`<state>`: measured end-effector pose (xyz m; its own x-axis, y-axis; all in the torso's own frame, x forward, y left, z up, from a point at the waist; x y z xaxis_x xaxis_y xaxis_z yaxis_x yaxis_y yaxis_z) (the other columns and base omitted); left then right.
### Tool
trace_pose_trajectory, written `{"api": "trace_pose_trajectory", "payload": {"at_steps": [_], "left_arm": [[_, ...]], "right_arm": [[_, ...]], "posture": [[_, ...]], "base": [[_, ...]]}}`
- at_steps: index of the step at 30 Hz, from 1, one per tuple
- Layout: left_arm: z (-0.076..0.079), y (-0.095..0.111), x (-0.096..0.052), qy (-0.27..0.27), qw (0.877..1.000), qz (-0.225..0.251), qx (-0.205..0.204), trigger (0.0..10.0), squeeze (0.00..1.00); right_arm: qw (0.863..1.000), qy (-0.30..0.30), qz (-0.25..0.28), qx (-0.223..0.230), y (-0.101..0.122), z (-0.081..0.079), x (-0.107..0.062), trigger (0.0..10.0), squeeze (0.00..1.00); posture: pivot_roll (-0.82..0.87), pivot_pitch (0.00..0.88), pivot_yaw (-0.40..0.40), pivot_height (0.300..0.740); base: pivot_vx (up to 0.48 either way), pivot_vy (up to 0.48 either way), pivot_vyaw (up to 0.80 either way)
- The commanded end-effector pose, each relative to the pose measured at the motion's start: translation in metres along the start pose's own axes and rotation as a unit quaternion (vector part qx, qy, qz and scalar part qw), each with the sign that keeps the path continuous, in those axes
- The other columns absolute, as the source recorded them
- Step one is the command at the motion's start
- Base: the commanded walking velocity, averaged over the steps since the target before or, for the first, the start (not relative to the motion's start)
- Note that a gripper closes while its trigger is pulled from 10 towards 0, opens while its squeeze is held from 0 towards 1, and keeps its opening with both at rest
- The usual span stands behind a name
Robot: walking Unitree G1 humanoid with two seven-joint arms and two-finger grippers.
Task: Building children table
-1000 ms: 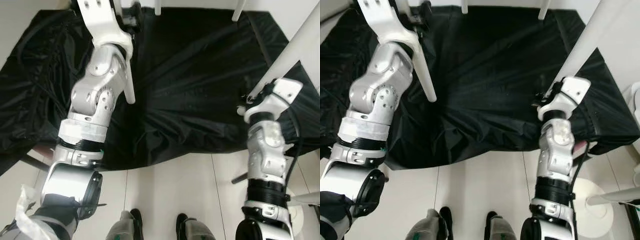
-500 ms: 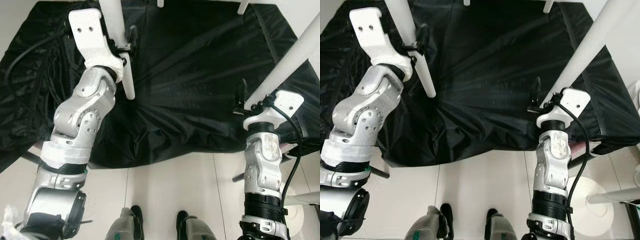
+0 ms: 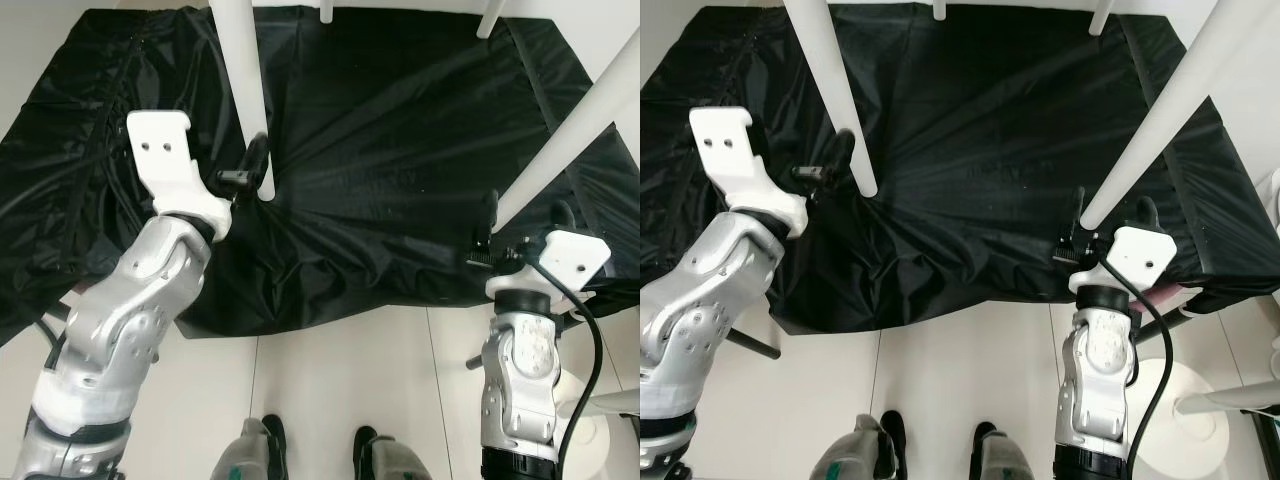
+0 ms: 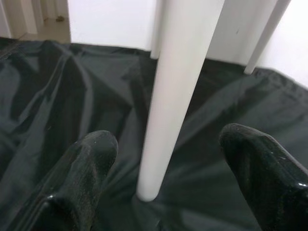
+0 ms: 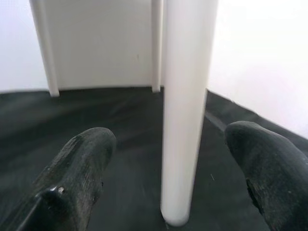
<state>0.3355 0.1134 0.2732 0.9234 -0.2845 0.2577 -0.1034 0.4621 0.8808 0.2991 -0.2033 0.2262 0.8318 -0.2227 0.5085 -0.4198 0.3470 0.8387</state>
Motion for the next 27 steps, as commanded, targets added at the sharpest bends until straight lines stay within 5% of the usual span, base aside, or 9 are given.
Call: {"api": "trace_pose_trajectory", "payload": {"at_steps": [1,12,17,18,22,24,27], "left_arm": [[0.039,-0.017,-0.014,-0.189,0.980,-0.053,0.018,10.0,0.00],[0.038,-0.057,-0.043,-0.246,0.962,-0.091,0.080,10.0,0.00],[0.038,-0.079,-0.065,-0.303,0.935,-0.120,0.140,10.0,0.00],[0.037,-0.088,-0.075,-0.327,0.922,-0.134,0.159,10.0,0.00],[0.034,-0.102,-0.089,-0.352,0.908,-0.158,0.162,10.0,0.00],[0.032,-0.114,-0.101,-0.368,0.896,-0.180,0.171,10.0,0.00],[0.031,-0.118,-0.105,-0.375,0.890,-0.188,0.176,10.0,0.00]], "right_arm": [[1.000,0.021,-0.007,0.000,-0.004,-0.008,-0.009,10.0,0.00],[0.980,0.200,-0.009,0.013,-0.015,-0.060,-0.038,10.0,0.00],[0.950,0.311,-0.004,0.014,-0.021,-0.082,-0.060,10.0,0.00],[0.935,0.354,0.001,0.006,-0.024,-0.088,-0.070,10.0,0.00],[0.914,0.405,-0.001,0.001,-0.030,-0.094,-0.081,10.0,0.00],[0.890,0.456,0.009,-0.016,-0.034,-0.101,-0.094,10.0,0.00],[0.879,0.476,0.008,-0.018,-0.037,-0.103,-0.099,10.0,0.00]], "posture": [[0.04,0.210,0.040,0.740],[0.04,0.181,0.041,0.740],[0.04,0.180,0.034,0.740],[0.04,0.176,0.030,0.740],[0.04,0.171,0.026,0.740],[0.05,0.165,0.022,0.740],[0.05,0.161,0.020,0.740]], "base": [[0.000,0.000,0.00],[0.000,0.000,0.00],[0.000,0.000,0.00],[0.000,0.000,0.00],[0.000,0.000,0.00],[0.000,0.000,0.00],[0.000,0.000,0.00]]}}
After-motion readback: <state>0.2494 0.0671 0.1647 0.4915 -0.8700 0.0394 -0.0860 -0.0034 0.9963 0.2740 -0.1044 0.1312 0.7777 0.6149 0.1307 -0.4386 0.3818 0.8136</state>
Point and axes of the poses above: a point about 5 cm out from each wrist's last joint towards the gripper, its own x axis pointing out of the wrist towards the gripper, its own y axis along the axis of the wrist's last joint, z = x × y, the point moved 6 cm from there along x, pointing out of the wrist towards the gripper, and after that the axes turned 15 degrees about -x, right-handed, at the moved point
